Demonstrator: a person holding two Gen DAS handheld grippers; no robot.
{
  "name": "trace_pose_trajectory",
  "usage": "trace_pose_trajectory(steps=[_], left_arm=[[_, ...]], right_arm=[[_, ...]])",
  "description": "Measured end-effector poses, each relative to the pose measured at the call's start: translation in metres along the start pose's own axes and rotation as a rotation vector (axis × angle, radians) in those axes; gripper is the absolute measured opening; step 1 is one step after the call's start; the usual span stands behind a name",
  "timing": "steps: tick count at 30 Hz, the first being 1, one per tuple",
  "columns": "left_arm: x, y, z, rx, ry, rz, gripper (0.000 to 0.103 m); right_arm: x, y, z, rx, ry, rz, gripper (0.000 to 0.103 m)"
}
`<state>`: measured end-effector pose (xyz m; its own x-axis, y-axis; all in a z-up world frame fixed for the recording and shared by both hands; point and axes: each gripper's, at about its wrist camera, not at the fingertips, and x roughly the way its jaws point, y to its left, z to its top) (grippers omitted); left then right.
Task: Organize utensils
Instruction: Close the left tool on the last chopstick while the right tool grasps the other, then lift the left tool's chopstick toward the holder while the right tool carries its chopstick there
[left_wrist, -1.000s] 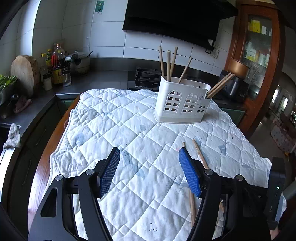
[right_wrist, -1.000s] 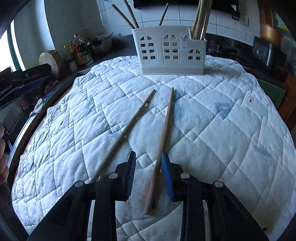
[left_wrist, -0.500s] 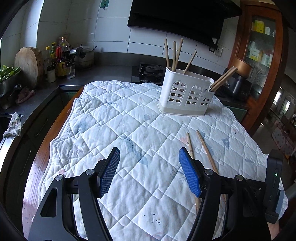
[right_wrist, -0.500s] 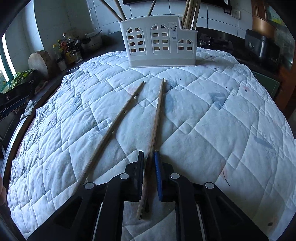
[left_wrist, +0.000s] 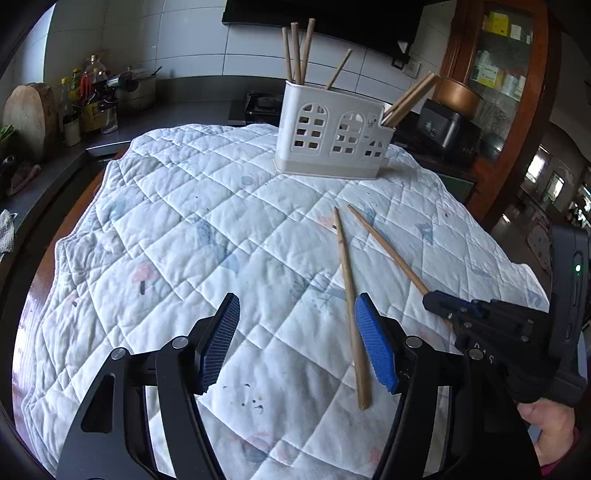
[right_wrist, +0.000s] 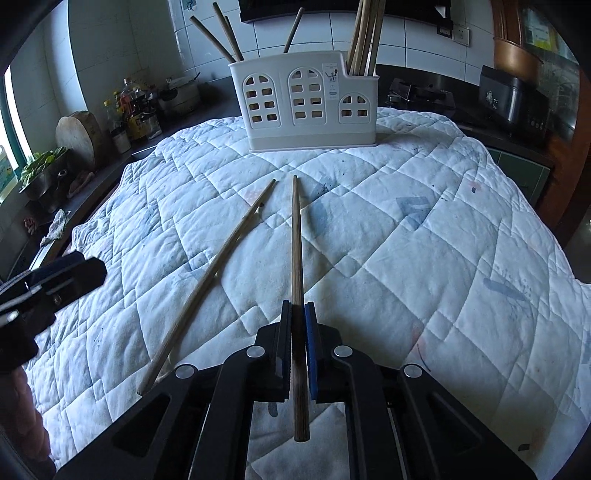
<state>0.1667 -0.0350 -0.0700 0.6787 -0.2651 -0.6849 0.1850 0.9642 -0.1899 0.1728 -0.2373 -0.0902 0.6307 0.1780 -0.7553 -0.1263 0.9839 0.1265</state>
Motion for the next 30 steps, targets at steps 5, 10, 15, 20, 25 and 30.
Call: trace_pose_trajectory(steps=[5,10,15,20,25,30], left_arm=[[0.012,-0.019,-0.011,0.040,0.034,-0.031,0.056],[0.029,-0.030,-0.015,0.040,0.081,-0.066,0.041],[0.046,-0.033,-0.016,0.016,0.117,-0.085,0.029],[0.056,-0.038,-0.017,0.023,0.132,-0.070,0.023],[0.059,-0.038,-0.014,0.038,0.132,-0.034,0.008],[0.047,-0.037,-0.004,0.044,0.095,-0.039,0.006]], right_arm=[[-0.022,-0.008,0.008,0.006,-0.059,0.008,0.007],[-0.045,-0.012,0.018,-0.002,-0.125,0.009,0.007],[-0.059,-0.014,0.025,-0.014,-0.167,0.016,0.007],[-0.062,-0.017,0.029,-0.017,-0.181,0.017,0.007],[-0.067,-0.020,0.034,-0.014,-0.197,0.024,0.007],[-0.075,-0.016,0.043,-0.042,-0.219,0.023,0.007]])
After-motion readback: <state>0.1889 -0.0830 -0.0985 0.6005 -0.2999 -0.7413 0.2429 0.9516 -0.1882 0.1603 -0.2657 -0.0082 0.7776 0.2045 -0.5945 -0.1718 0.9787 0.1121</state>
